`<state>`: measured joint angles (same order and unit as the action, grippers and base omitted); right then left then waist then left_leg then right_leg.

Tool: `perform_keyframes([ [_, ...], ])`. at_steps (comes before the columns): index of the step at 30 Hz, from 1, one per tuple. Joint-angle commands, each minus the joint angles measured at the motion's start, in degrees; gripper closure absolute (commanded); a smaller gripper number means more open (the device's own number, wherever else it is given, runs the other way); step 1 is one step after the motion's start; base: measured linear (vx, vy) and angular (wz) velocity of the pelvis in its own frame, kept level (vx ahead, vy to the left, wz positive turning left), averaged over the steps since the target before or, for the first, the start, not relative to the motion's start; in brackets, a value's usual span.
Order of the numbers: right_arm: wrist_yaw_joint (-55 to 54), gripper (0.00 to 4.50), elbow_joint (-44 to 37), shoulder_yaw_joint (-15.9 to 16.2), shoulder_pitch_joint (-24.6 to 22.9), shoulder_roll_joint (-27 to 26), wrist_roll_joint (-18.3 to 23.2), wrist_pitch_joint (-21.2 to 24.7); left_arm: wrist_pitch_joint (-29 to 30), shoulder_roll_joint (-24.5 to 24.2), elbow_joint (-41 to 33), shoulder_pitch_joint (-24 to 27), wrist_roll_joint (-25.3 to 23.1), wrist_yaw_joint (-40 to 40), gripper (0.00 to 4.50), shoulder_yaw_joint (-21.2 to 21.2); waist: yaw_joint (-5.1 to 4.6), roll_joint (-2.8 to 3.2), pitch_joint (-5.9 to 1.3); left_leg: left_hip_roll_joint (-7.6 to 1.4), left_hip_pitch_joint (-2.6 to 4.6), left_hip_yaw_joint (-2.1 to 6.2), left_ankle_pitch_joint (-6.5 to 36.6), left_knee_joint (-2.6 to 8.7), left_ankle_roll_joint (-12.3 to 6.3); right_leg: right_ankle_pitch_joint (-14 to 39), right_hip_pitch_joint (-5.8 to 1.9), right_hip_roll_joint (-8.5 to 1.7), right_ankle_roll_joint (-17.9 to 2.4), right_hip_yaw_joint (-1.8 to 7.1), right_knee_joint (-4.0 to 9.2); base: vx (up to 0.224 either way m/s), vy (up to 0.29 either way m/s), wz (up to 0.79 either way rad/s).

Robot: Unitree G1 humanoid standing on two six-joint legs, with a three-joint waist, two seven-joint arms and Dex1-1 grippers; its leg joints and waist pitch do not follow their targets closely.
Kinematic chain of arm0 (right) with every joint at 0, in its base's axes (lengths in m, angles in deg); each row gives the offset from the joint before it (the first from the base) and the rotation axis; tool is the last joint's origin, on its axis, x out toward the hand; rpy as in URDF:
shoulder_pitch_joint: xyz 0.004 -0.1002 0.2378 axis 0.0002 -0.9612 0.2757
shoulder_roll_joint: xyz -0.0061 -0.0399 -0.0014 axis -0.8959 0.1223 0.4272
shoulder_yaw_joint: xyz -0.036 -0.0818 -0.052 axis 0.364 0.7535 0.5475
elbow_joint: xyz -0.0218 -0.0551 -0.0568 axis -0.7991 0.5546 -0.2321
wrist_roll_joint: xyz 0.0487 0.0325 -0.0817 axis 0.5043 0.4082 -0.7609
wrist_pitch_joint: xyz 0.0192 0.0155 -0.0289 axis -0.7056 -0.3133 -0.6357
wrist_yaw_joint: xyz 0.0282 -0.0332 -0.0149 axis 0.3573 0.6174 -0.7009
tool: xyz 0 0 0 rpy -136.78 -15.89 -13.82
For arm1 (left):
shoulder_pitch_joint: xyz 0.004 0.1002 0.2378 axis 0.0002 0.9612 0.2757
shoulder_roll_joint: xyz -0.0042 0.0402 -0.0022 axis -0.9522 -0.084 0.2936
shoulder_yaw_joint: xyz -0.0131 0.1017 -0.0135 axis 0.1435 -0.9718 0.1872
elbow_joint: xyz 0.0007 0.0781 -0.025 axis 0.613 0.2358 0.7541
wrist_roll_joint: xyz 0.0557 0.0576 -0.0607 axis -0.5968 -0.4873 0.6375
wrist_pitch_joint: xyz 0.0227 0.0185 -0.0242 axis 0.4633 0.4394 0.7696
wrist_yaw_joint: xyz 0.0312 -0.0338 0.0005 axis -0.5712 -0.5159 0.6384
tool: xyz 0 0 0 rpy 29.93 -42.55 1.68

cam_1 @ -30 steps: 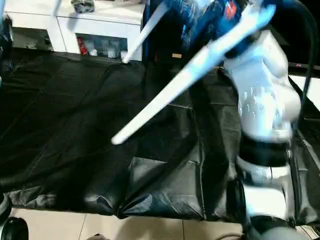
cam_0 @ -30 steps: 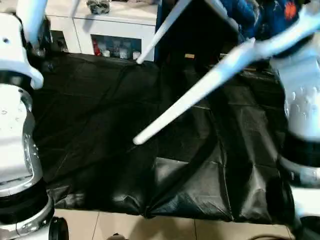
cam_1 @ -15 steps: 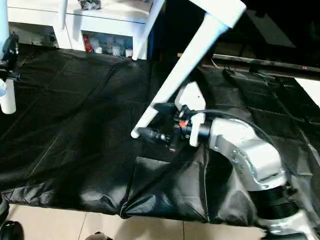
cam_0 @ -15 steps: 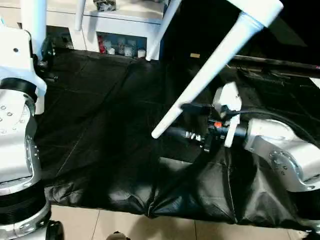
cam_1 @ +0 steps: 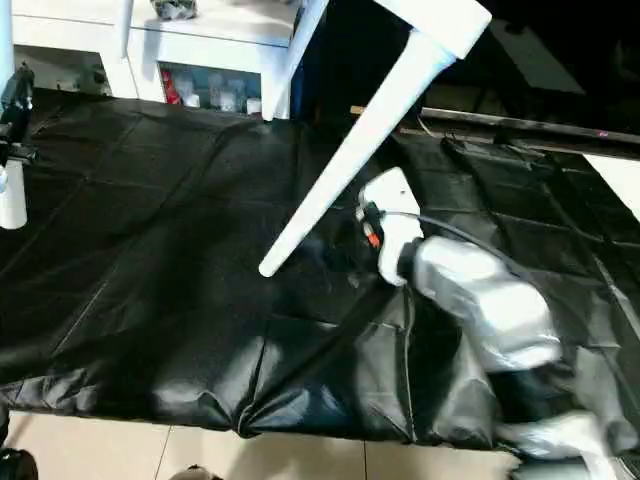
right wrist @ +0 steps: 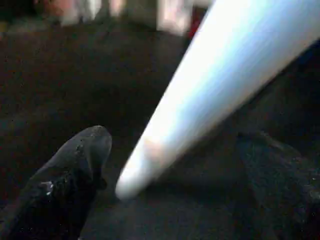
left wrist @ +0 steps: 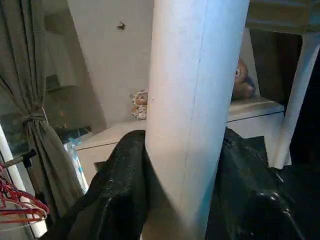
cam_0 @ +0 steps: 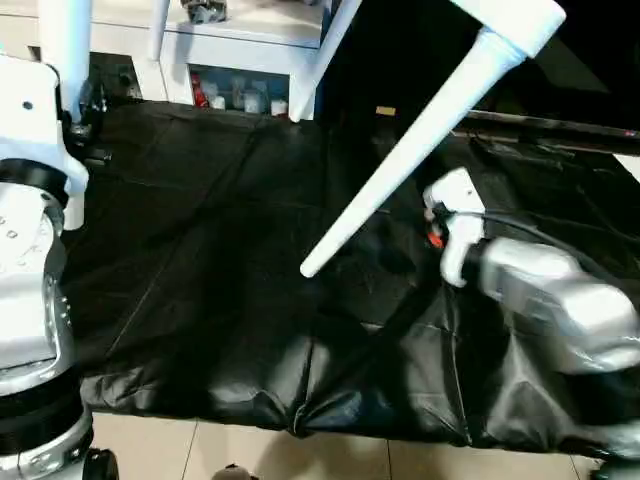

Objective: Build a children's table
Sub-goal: Flip table

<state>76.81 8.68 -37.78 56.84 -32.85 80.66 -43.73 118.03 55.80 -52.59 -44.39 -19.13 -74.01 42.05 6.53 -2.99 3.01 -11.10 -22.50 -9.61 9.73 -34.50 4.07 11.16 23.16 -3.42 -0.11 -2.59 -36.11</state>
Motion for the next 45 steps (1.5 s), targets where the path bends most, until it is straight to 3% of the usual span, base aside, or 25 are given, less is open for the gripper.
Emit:
perform_keyframes([
  [1, -2.4, 0.0, 3.5, -0.8, 1.3, -0.4, -2.6, -4.0, -0.9, -0.1, -0.1, 0.1, 1.4, -0.6, 2.75, -1.3, -0.38, 1.05, -3.56, -1.77, 1.73, 0.55, 13.8, 4.3, 3.43, 10.9, -1.57, -3.49, -7.7, 2.22, 4.44, 0.0, 0.0, 0.0],
  [2, -2.1, 0.0, 5.8, -1.8, 2.2, -3.2, -1.6, -6.7, -1.0, -0.1, -0.1, 0.2, 1.4, -0.7, 2.75, -1.3, -0.38, 0.95, -3.67, -1.73, 1.54, 0.53, 13.6, 4.33, 3.52, 10.0, -1.75, -3.62, -7.8, 2.22, 4.22, 0.0, 0.0, 0.0],
  [6, -0.7, 0.0, 9.2, -3.6, 3.5, -6.9, 1.1, -9.0, -1.1, -0.2, 0.0, 0.3, 1.5, -0.7, 2.76, -1.3, -0.63, 1.07, -3.73, -1.79, 1.54, 0.63, 13.9, 4.44, 3.19, 8.6, -1.86, -3.61, -7.9, 2.21, 4.11, 0.0, 0.0, 0.0],
  [13, 1.8, 0.68, 19.7, -3.3, 6.0, -10.4, -1.3, -15.9, -1.9, 0.0, 0.1, 2.1, 2.1, -0.3, 2.77, -1.5, -0.55, 0.99, -3.72, -1.79, 1.54, 0.47, 14.1, 4.42, 3.07, 9.5, -1.88, -3.79, -8.3, 2.26, 4.17, 0.0, 0.0, 0.0],
  [14, 2.2, 0.72, 21.0, -3.8, 6.4, -11.0, -1.3, -16.7, -1.9, 0.1, 0.0, 2.6, 2.1, -0.3, 2.77, -1.5, -0.66, 0.53, -3.65, -1.85, 1.51, 0.42, 14.2, 4.48, 2.91, 9.8, -1.9, -3.75, -8.4, 2.26, 4.27, 0.0, 0.0, 0.0],
  [15, 2.4, 0.72, 21.5, -4.0, 6.6, -11.3, -1.1, -16.9, -1.9, 0.2, 0.0, 2.7, 2.2, -0.2, 2.77, -1.5, -0.5, 0.86, -3.7, -1.87, 1.61, 0.43, 13.8, 4.43, 2.85, 9.3, -1.87, -3.77, -8.5, 2.3, 4.11, 0.0, 0.0, 0.0],
  [16, 2.5, 1.0, 21.7, -4.1, 6.6, -11.4, -1.1, -17.0, -1.9, 0.2, 0.0, 2.8, 2.2, -0.2, 2.79, -1.5, -0.58, 0.87, -3.65, -1.87, 1.56, 0.45, 13.8, 4.48, 2.84, 9.2, -1.88, -3.72, -8.6, 2.28, 4.09, 0.0, 0.0, 0.0],
  [22, 5.6, 1.44, 23.3, -4.7, 7.3, -12.0, 0.2, -19.1, -2.8, 0.6, 0.2, 4.4, 2.2, -0.1, 2.8, -1.6, -0.48, 0.81, -3.66, -1.91, 1.64, 0.45, 14.5, 4.56, 2.74, 9.3, -1.9, -3.71, -8.4, 2.28, 4.14, 0.0, 0.0, 0.0],
  [30, 13.0, 2.05, 16.8, -3.2, 2.8, -10.0, 0.8, -19.3, -6.5, 1.7, 1.1, 8.6, 3.8, -0.8, 2.82, -1.9, -0.21, 0.65, -3.71, -1.96, 1.37, 0.47, 12.2, 4.56, 1.74, 6.1, -2.26, -3.67, -8.9, 2.22, 3.96, 0.0, 0.0, 0.0],
  [31, 13.4, 2.19, 15.4, -2.8, 1.8, -9.6, 0.8, -19.0, -7.2, 2.1, 1.4, 9.4, 4.0, -0.9, 2.82, -2.2, -0.13, 0.84, -3.7, -2.02, 1.64, 0.43, 12.9, 4.57, 1.88, 6.8, -2.06, -3.66, -8.8, 2.23, 4.17, 0.0, 0.0, 0.0],
  [36, 14.3, 2.72, 8.3, -2.4, -2.5, -7.1, 0.1, -17.2, -9.7, 3.1, 2.2, 13.0, 3.7, -0.8, 2.82, -3.1, -0.13, 0.86, -3.44, -2.03, 1.66, 0.58, 16.0, 4.82, 2.1, 10.9, -2.0, -3.68, -7.5, 2.35, 4.69, 0.0, 0.0, 0.0],
  [45, 11.6, 2.98, -5.4, -1.4, -10.9, -3.4, -2.0, -13.9, -9.4, 4.2, -2.0, 21.6, 3.9, -0.4, 2.82, -2.1, -0.41, 0.96, -3.12, -2.15, 1.74, 0.9, 20.4, 5.23, 2.6, 16.5, -1.63, -3.59, -5.7, 2.42, 5.52, 0.0, 0.0, 0.0],
])
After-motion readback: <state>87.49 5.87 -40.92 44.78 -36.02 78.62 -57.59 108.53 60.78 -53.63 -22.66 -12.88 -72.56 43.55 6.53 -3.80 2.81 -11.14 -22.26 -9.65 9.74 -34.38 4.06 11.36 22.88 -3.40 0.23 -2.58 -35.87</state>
